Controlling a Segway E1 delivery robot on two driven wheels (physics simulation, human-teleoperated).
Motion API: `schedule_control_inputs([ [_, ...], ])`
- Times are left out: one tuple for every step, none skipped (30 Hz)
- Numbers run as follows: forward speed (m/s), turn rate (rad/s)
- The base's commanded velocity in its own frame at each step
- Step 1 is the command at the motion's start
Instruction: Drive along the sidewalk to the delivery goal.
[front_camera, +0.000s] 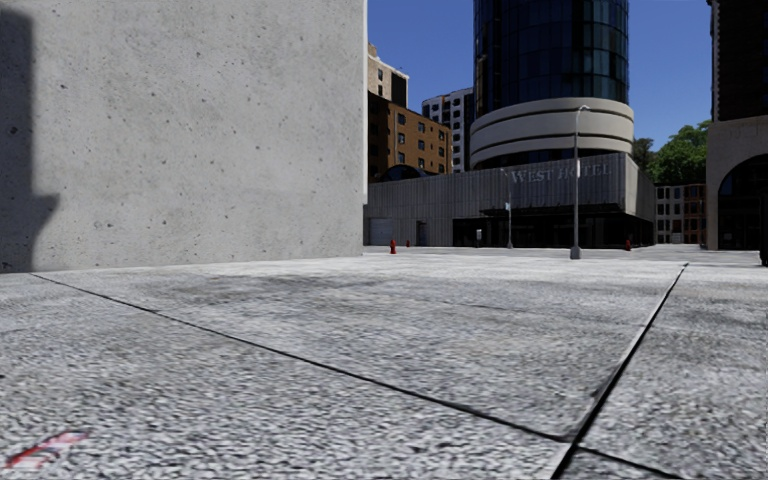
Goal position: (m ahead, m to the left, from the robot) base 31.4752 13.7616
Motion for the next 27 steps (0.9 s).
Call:
schedule_control_inputs([
  [2.00, 0.00],
  [2.00, 0.00],
  [2.00, 0.00],
  [2.00, 0.00],
  [2.00, 0.00],
  [2.00, 0.00],
  [2.00, 0.00],
  [2.00, 0.00],
  [2.00, 0.00],
  [2.00, 0.00],
  [2.00, 0.00],
  [2.00, 0.00],
  [2.00, 0.00],
  [2.00, 0.00],
  [2.00, 0.00],
  [2.00, 0.00],
  [2.00, 0.00],
  [2.00, 0.00],
  [2.00, 0.00],
  [2.00, 0.00],
  [2.00, 0.00],
  [2.00, 0.00],
  [2.00, 0.00],
  [2.00, 0.00],
  [2.00, 0.00],
  [2.00, 0.00],
  [2.00, 0.00],
])
